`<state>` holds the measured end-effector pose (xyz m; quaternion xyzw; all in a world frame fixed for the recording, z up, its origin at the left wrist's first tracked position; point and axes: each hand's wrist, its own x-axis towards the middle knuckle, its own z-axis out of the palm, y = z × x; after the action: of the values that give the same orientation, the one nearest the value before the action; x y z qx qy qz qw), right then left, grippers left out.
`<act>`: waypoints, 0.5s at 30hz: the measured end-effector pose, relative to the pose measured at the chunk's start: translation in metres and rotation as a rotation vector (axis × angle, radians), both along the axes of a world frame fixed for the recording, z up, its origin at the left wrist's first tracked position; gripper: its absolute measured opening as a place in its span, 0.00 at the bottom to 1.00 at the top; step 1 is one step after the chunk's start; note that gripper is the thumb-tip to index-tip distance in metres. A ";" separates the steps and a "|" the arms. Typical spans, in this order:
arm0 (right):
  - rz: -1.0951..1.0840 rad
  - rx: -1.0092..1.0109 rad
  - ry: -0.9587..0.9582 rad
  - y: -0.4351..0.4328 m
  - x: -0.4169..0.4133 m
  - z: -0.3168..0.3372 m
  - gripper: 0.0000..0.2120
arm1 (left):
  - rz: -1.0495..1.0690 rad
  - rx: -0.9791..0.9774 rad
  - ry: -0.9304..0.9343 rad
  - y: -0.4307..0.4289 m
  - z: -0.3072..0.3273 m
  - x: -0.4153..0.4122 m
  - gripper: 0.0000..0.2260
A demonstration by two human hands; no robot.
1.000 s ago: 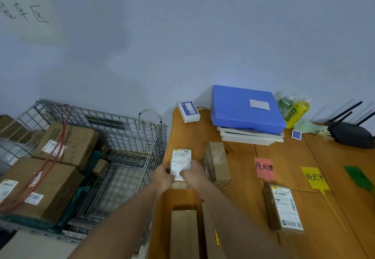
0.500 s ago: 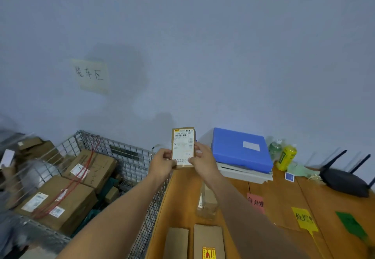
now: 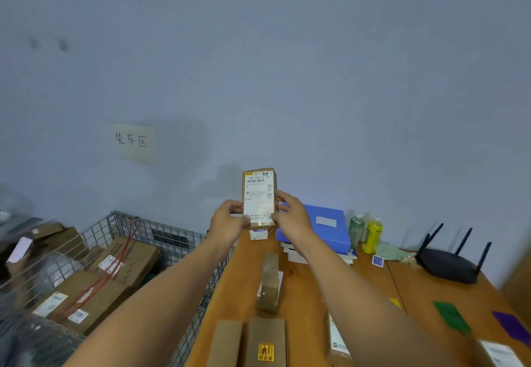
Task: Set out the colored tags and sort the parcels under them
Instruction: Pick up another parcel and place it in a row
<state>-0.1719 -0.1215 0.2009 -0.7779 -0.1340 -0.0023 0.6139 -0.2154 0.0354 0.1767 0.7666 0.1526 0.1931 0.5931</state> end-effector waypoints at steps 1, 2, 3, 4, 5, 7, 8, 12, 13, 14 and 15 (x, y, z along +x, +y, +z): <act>0.001 0.003 -0.003 -0.008 -0.008 0.002 0.30 | -0.002 0.001 -0.004 -0.008 0.003 -0.007 0.14; 0.000 0.002 -0.006 -0.016 -0.016 0.003 0.30 | -0.003 -0.001 -0.010 -0.017 0.005 -0.014 0.14; -0.003 0.003 -0.013 -0.025 -0.025 0.004 0.30 | -0.006 0.000 -0.018 -0.026 0.006 -0.021 0.14; -0.009 0.007 -0.019 -0.033 -0.033 0.005 0.30 | -0.014 -0.003 -0.026 -0.035 0.007 -0.027 0.14; -0.017 0.014 -0.025 -0.043 -0.041 0.005 0.30 | -0.026 -0.002 -0.031 -0.044 0.007 -0.034 0.14; -0.032 0.019 -0.036 -0.063 -0.056 0.006 0.30 | -0.045 -0.007 -0.048 -0.062 0.007 -0.046 0.14; -0.037 0.015 -0.038 -0.073 -0.062 0.005 0.30 | -0.052 -0.024 -0.055 -0.071 0.005 -0.051 0.14; -0.073 -0.012 -0.032 -0.109 -0.078 -0.002 0.31 | -0.077 -0.053 -0.043 -0.107 -0.006 -0.066 0.14; -0.084 -0.016 -0.032 -0.118 -0.081 -0.005 0.32 | -0.090 -0.055 -0.041 -0.116 -0.008 -0.069 0.14; -0.096 -0.021 -0.033 -0.127 -0.084 -0.007 0.32 | -0.102 -0.063 -0.044 -0.125 -0.009 -0.070 0.14; -0.109 -0.024 -0.035 -0.137 -0.086 -0.011 0.32 | -0.111 -0.068 -0.046 -0.134 -0.009 -0.071 0.13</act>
<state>-0.2580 -0.2581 0.1900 -0.7913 -0.1024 -0.0478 0.6009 -0.2860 -0.0985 0.1672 0.7488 0.1026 0.1719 0.6318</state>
